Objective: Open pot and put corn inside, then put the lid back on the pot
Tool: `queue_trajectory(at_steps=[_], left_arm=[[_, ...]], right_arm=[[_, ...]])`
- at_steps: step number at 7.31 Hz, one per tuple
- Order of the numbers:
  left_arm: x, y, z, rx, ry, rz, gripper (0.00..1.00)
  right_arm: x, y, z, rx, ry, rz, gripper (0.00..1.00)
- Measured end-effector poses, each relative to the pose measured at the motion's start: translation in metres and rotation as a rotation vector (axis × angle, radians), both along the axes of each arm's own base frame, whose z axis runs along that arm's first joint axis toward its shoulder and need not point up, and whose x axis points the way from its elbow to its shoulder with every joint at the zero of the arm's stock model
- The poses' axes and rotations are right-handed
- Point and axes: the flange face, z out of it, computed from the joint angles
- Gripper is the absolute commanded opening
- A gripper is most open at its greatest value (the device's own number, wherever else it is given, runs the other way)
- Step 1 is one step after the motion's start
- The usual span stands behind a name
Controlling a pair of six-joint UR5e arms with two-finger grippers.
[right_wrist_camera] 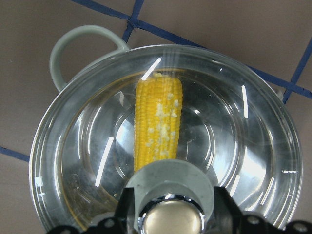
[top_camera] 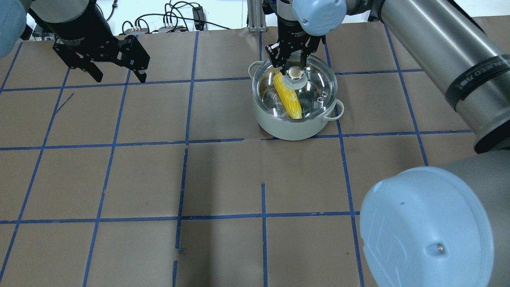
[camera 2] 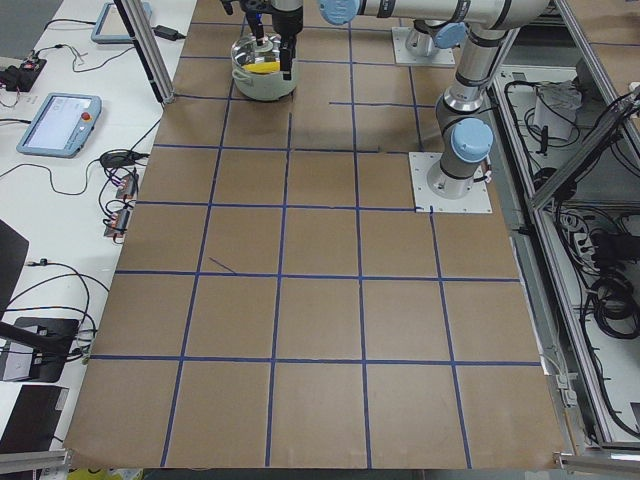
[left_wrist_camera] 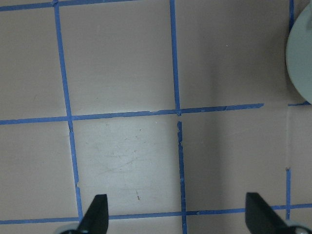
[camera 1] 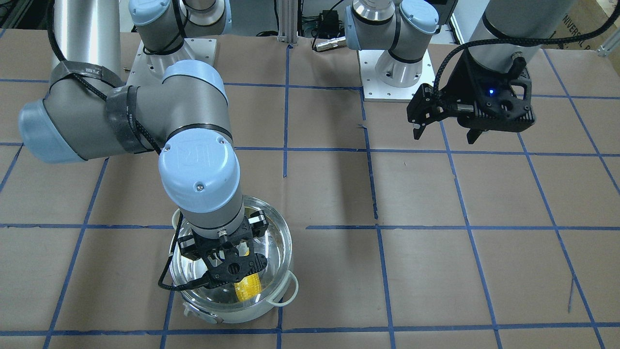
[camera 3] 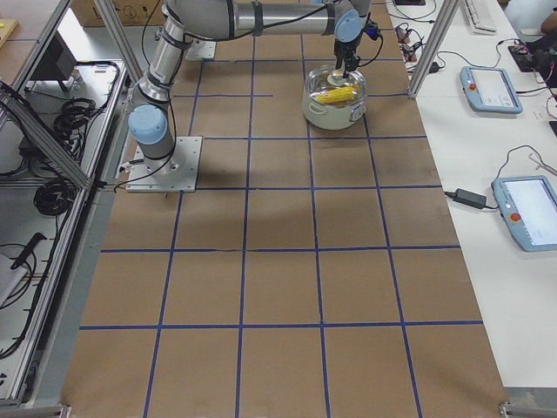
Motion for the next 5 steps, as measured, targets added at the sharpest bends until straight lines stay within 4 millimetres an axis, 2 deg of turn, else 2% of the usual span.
queue_trajectory(at_steps=[1, 2, 3, 4, 5], left_arm=[[0.000, -0.001, 0.000, -0.003, 0.000, -0.016, 1.00], [0.000, -0.001, -0.001, -0.006, -0.001, -0.020, 1.00], [-0.001, -0.001, -0.001, -0.007, -0.001, -0.020, 1.00], [-0.001, -0.001, -0.001, -0.007, -0.001, -0.018, 1.00], [-0.001, -0.001, -0.001, -0.007, -0.001, -0.017, 1.00]], right_arm=[[0.000, 0.000, 0.000, 0.000, 0.000, -0.002, 0.73], [-0.001, 0.002, 0.001, 0.000, 0.000, 0.001, 0.73], [-0.006, 0.006, 0.010, -0.005, 0.000, 0.014, 0.86], [-0.014, 0.017, 0.029, -0.021, 0.000, 0.026, 1.00], [-0.030, 0.035, 0.056, -0.042, 0.002, 0.020, 1.00]])
